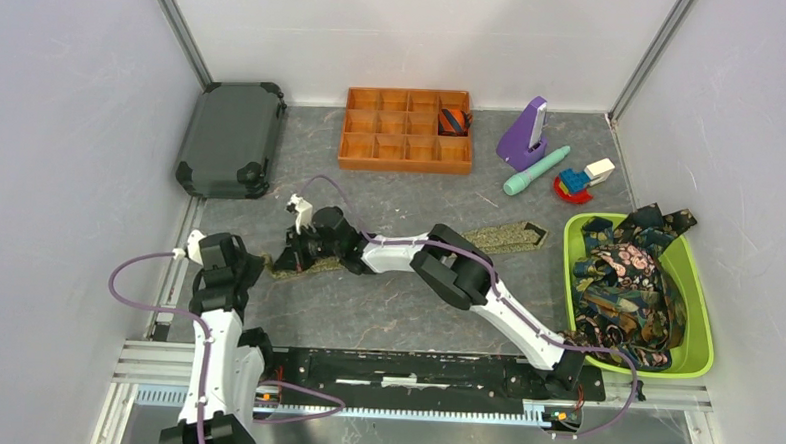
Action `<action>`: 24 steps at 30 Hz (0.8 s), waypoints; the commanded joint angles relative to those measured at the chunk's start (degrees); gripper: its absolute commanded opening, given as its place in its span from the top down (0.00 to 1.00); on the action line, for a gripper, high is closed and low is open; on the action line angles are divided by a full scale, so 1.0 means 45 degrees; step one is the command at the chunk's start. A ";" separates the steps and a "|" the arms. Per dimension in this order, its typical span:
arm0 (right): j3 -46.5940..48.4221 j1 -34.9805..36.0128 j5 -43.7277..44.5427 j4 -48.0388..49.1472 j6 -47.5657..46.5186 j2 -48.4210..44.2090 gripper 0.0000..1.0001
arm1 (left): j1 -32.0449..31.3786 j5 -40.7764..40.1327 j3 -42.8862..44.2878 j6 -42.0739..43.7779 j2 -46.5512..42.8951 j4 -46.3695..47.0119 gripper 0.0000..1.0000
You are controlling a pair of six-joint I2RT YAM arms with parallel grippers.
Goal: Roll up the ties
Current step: Roll the tie at the center of the board.
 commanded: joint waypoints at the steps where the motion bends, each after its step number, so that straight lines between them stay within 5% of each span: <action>1: -0.1421 -0.0308 -0.0200 0.0532 -0.0350 -0.1525 1.00 | -0.0779 -0.0808 0.0567 0.0123 0.0000 0.0037 0.92; 10: -0.3872 -0.0906 -0.0240 0.0123 -0.1003 -0.4104 1.00 | -0.3140 -0.3147 0.0899 -0.0082 0.0305 -0.0201 0.93; 24: -0.9011 -0.2541 0.0954 0.0202 -0.1557 -0.7345 1.00 | -0.5054 -0.3562 0.0533 0.0113 0.0451 0.0530 0.93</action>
